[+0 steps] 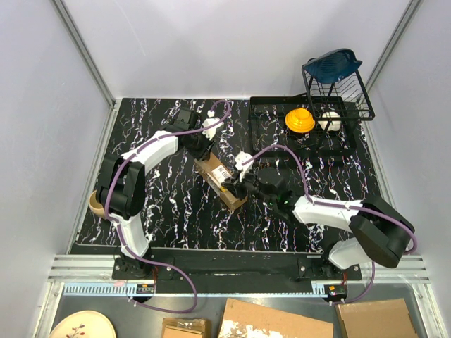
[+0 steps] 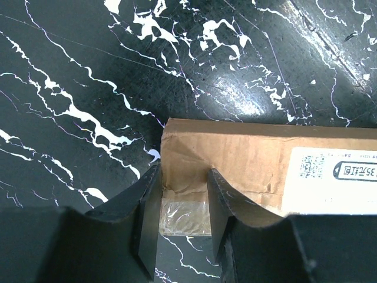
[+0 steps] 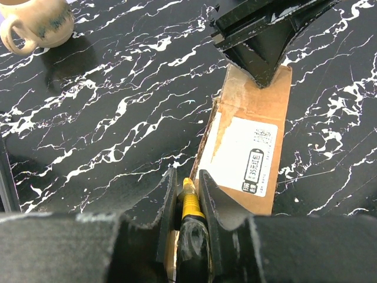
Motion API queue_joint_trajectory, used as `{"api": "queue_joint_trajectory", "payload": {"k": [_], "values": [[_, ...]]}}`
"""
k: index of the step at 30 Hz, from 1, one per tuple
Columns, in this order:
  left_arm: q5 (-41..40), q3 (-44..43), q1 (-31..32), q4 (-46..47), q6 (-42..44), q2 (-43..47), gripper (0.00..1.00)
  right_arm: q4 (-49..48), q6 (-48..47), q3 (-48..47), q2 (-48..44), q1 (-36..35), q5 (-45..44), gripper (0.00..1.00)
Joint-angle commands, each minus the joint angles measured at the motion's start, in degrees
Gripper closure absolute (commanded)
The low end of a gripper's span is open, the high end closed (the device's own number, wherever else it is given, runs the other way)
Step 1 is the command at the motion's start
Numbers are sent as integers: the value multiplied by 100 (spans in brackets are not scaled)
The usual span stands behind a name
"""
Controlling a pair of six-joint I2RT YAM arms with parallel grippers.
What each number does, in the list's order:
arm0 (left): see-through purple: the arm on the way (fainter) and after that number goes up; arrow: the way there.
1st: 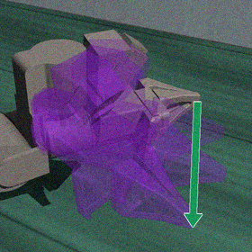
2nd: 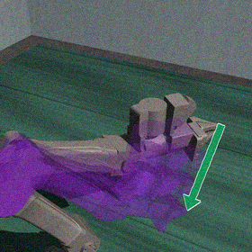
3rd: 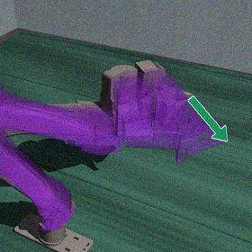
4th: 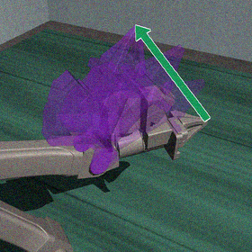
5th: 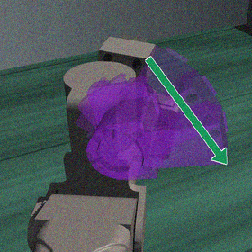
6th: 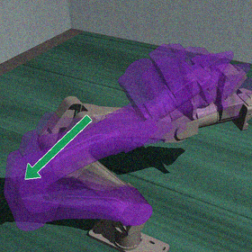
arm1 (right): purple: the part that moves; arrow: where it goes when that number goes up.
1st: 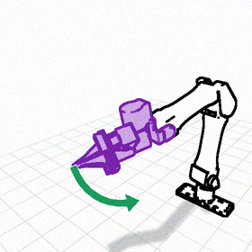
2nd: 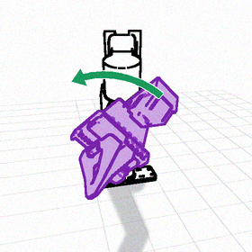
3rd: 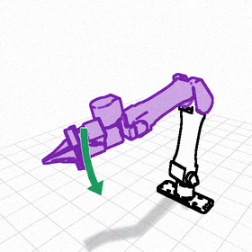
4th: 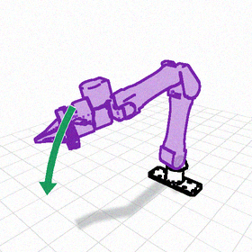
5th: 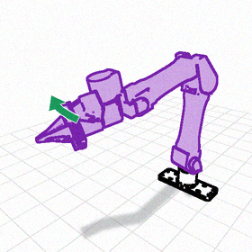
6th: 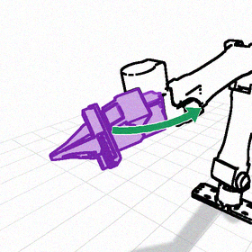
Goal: Unpack the express box
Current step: Cut the express box at the center of the board.
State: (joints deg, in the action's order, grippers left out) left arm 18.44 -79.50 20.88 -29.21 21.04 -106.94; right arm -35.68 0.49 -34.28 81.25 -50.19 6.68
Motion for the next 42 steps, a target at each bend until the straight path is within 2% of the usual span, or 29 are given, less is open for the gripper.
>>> {"api": "queue_joint_trajectory", "payload": {"k": [1, 4, 10, 23, 29, 34, 42], "values": [[-578, 286, -128, -208, 217, -556, 64, 1449, 136, -219, 120, -52, 238, 100], [-543, 295, -137, -181, 208, -592, 64, 2317, 65, -403, -4, -61, 106, 100], [-604, 216, -164, -172, 225, -697, 66, 2934, 197, -474, -267, -227, -157, 100], [-587, 102, -199, -190, 190, -716, 67, 3111, 426, -351, -505, -324, -307, 100], [-297, -188, -304, -620, 155, -241, 56, 2874, 425, -456, -242, -324, -325, 100], [124, -223, -313, -805, -37, 409, 41, 2584, 478, -570, -49, -316, -290, 100], [476, -170, -41, -823, -355, 577, 39, 2540, 399, -738, 93, -298, -325, 100]]}}
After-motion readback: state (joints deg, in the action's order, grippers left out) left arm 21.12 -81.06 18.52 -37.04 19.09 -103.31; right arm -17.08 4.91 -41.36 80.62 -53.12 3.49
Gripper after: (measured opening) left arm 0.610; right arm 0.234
